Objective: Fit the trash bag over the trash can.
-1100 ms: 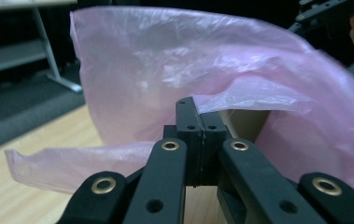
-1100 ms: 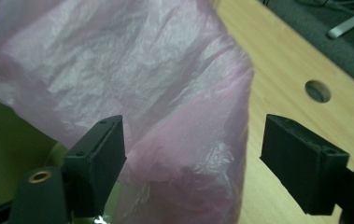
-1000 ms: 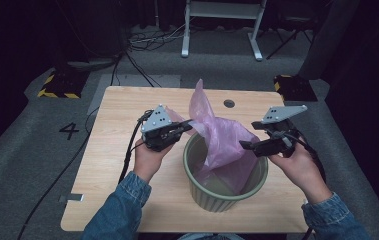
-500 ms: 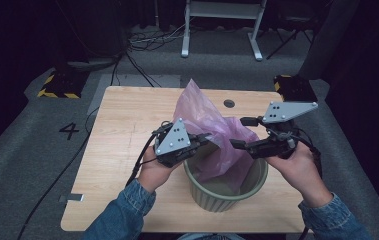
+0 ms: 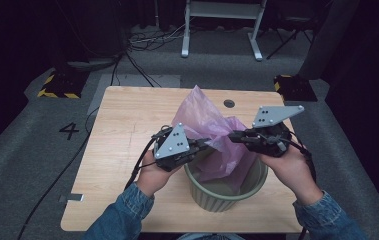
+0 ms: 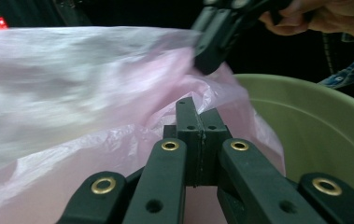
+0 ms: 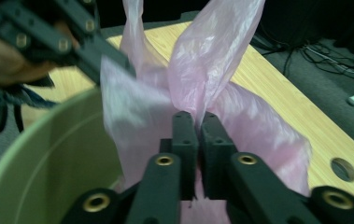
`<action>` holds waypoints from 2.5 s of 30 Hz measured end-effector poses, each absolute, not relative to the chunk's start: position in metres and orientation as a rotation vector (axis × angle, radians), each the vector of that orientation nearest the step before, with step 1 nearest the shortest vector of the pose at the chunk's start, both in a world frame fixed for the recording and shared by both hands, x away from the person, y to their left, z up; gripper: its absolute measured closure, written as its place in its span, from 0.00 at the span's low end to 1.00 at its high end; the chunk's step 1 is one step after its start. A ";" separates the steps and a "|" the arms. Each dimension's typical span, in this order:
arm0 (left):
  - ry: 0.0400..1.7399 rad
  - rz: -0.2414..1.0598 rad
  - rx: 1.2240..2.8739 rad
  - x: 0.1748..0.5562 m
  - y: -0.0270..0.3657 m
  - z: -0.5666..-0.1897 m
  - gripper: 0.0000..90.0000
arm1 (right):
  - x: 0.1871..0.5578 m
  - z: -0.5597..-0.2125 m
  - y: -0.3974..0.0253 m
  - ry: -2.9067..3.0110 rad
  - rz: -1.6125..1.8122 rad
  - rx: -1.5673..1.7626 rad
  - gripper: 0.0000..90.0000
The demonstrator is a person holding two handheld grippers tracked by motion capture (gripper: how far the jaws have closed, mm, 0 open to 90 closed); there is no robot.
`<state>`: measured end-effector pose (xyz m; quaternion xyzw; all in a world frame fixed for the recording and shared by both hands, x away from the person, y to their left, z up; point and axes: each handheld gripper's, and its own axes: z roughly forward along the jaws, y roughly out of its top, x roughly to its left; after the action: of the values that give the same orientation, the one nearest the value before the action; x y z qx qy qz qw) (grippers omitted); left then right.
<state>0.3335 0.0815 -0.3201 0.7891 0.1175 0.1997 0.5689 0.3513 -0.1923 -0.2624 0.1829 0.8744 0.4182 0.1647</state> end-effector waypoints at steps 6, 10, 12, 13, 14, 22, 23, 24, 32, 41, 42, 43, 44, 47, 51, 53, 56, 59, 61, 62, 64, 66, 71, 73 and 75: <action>0.331 0.490 1.845 0.332 0.099 -0.327 1.00 | 0.337 -0.277 -0.226 2.438 1.214 0.595 0.98; 0.366 0.504 1.846 0.331 0.109 -0.332 1.00 | 0.329 -0.288 -0.251 2.403 1.238 0.663 0.98; 0.379 0.505 1.846 0.330 0.112 -0.334 1.00 | 0.324 -0.292 -0.263 2.383 1.258 0.690 0.97; 0.386 0.510 1.850 0.330 0.114 -0.335 1.00 | 0.321 -0.294 -0.269 2.376 1.265 0.701 0.97; 0.390 0.516 1.852 0.330 0.116 -0.336 1.00 | 0.318 -0.296 -0.273 2.370 1.267 0.709 0.97; 0.451 0.542 1.855 0.329 0.130 -0.345 1.00 | 0.298 -0.317 -0.292 2.349 1.227 0.740 0.96; 0.460 0.543 1.856 0.329 0.132 -0.346 1.00 | 0.296 -0.321 -0.293 2.347 1.225 0.746 0.96; 0.470 0.542 1.854 0.330 0.134 -0.346 1.00 | 0.295 -0.323 -0.295 2.344 1.225 0.752 0.96; 0.523 0.534 1.867 0.335 0.136 -0.352 0.93 | 0.291 -0.335 -0.305 2.329 1.246 0.797 0.94; 0.402 0.530 1.789 0.327 0.125 -0.337 0.47 | 0.291 -0.338 -0.304 2.327 1.248 0.790 0.94; 0.383 0.534 1.791 0.326 0.123 -0.335 0.47 | 0.291 -0.338 -0.304 2.327 1.248 0.790 0.94; 0.372 0.534 1.793 0.326 0.121 -0.334 0.47 | 0.291 -0.338 -0.304 2.327 1.248 0.791 0.94; 0.368 0.538 1.799 0.326 0.119 -0.333 0.47 | 0.291 -0.338 -0.304 2.327 1.249 0.790 0.93; 0.366 0.561 1.824 0.328 0.112 -0.331 0.46 | 0.290 -0.338 -0.303 2.326 1.255 0.786 0.93; 0.352 0.567 1.837 0.330 0.099 -0.329 0.46 | 0.290 -0.338 -0.299 2.336 1.256 0.763 0.93; 0.349 0.570 1.846 0.331 0.093 -0.328 0.53 | 0.290 -0.337 -0.298 2.333 1.253 0.761 0.93; 0.333 0.574 1.867 0.330 0.087 -0.328 0.72 | 0.290 -0.338 -0.299 2.335 1.257 0.764 0.90; 0.322 0.557 1.876 0.329 0.086 -0.328 0.96 | 0.291 -0.334 -0.303 2.337 1.287 0.771 0.68; 0.319 0.559 1.880 0.329 0.085 -0.328 0.98 | 0.291 -0.331 -0.305 2.334 1.300 0.769 0.60; 0.318 0.560 1.881 0.329 0.085 -0.328 0.99 | 0.291 -0.328 -0.305 2.327 1.309 0.770 0.55; 0.311 0.555 1.887 0.329 0.084 -0.328 0.99 | 0.290 -0.318 -0.306 2.304 1.324 0.757 0.47; 0.308 0.553 1.893 0.328 0.083 -0.328 0.99 | 0.288 -0.307 -0.306 2.284 1.333 0.739 0.43; 0.300 0.546 1.904 0.329 0.079 -0.328 0.99 | 0.287 -0.281 -0.293 2.266 1.329 0.671 0.39; 0.295 0.544 1.911 0.330 0.078 -0.328 0.99 | 0.289 -0.274 -0.285 2.270 1.322 0.643 0.39; 0.294 0.540 1.917 0.329 0.076 -0.328 0.99 | 0.293 -0.268 -0.276 2.277 1.319 0.622 0.39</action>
<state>0.3295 0.0765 -0.3283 0.8046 0.1236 0.2265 0.5349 0.2934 -0.2761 -0.2678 0.2247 0.8220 0.4761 0.2172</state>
